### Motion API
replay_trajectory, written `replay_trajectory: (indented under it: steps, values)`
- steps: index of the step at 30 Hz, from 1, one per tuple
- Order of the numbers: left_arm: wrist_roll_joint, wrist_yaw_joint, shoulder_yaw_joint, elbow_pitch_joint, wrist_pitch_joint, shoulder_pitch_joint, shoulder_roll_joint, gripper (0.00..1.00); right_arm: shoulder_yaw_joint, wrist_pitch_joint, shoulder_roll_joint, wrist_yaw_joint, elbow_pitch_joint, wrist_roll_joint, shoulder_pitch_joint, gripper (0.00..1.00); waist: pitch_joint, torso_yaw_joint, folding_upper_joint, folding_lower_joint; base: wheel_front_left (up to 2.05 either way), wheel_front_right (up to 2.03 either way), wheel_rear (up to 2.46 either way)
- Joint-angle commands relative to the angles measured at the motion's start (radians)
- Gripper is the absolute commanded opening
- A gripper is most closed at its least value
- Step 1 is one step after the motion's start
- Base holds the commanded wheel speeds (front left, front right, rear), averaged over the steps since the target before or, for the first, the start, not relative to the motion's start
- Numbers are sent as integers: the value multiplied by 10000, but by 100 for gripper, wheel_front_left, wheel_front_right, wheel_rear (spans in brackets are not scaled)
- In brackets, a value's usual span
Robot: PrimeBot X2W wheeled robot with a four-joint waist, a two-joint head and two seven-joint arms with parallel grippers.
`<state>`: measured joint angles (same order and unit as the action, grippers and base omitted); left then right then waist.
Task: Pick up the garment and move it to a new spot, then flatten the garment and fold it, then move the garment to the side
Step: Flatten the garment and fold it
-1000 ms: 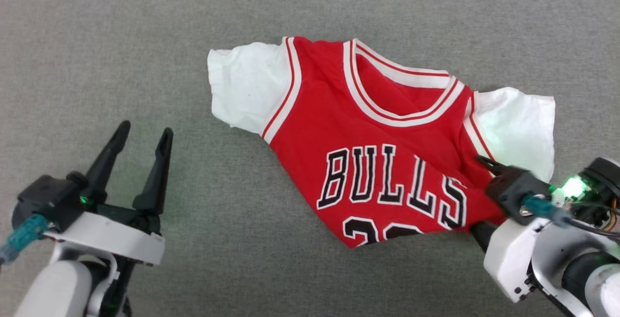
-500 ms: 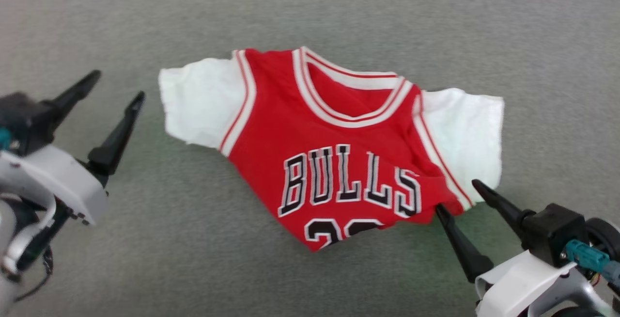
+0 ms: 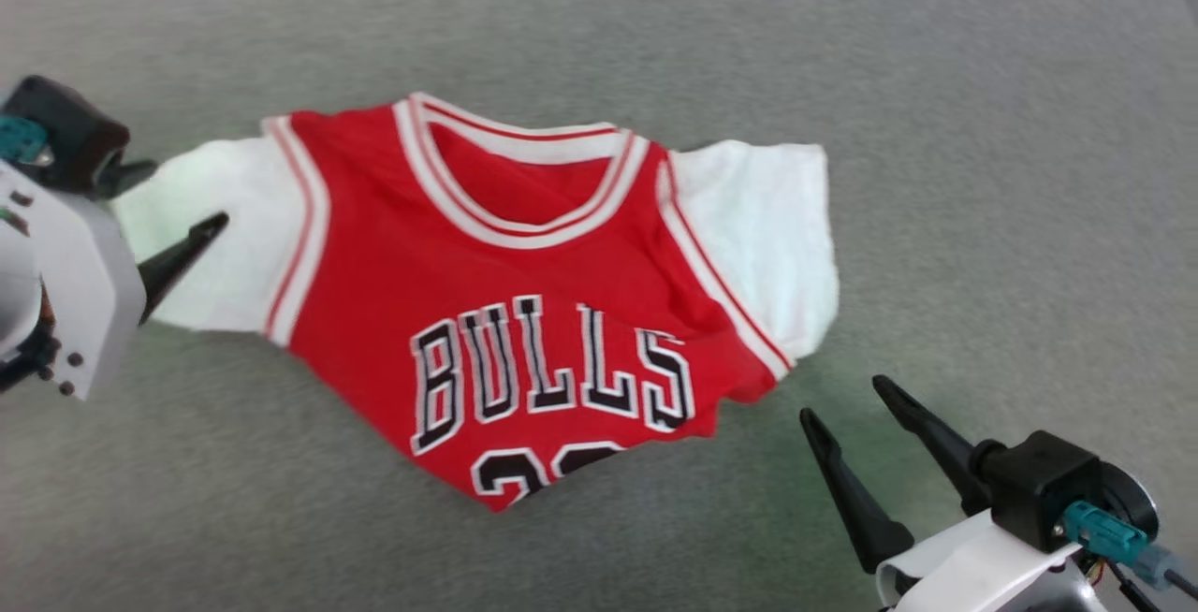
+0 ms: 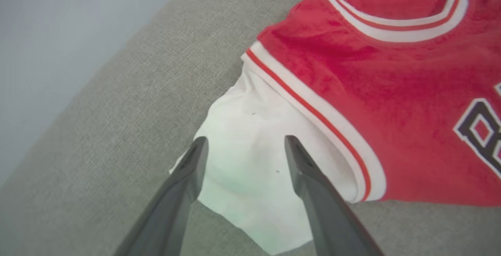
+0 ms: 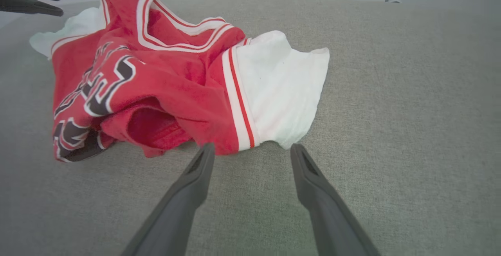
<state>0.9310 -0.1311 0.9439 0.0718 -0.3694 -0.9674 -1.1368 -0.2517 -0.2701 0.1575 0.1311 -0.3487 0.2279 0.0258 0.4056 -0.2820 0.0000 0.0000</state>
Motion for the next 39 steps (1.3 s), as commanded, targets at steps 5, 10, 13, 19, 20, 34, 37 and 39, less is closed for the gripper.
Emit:
replay_trajectory:
  steps: [5, 10, 13, 19, 20, 34, 37, 39]
  values:
    - [449, 11, 1503, 263, -412, -1527, -290, 100, -119, 224, -101, -6, 60, -40, -17, 100, 692, -879, 0, 0, 0, 0, 0]
    - [970, 11, 2792, 767, -680, -2880, -543, 100, -257, 355, -175, -6, 42, -120, -98, 100, 1047, -1217, 0, 0, 0, 0, 0]
    - [1341, 11, 3160, 967, -946, -3256, -654, 100, -305, 426, -208, -6, 24, -144, -114, 100, 1151, -1337, 0, 0, 0, 0, 0]
    - [2212, 6, 3428, 768, -1870, -3222, -807, 100, -234, 460, -277, -6, -50, -209, -22, 100, 1203, -1365, 0, 0, 0, 0, 0]
    - [2302, 3, 3446, 684, -2022, -3214, -826, 100, -197, 442, -276, -6, -64, -214, -27, 100, 1204, -1348, 0, 0, 0, 0, 0]
    - [2313, 9, 3455, 416, -2132, -3440, -363, 0, -81, -1950, 1303, -6, -223, 460, -2669, 100, 1442, -815, 0, 0, 0, 0, 0]
    - [2294, 7, 3448, 382, -2014, -3608, -157, 0, -231, -3121, 1797, -6, 212, 1242, -4076, 100, 1540, -557, 0, 0, 0, 0, 0]
    - [2258, 7, 3442, 356, -1976, -3704, -15, 0, -395, -4035, 2117, -6, 642, 1843, -5045, 100, 1625, -348, 0, 0, 0, 0, 0]
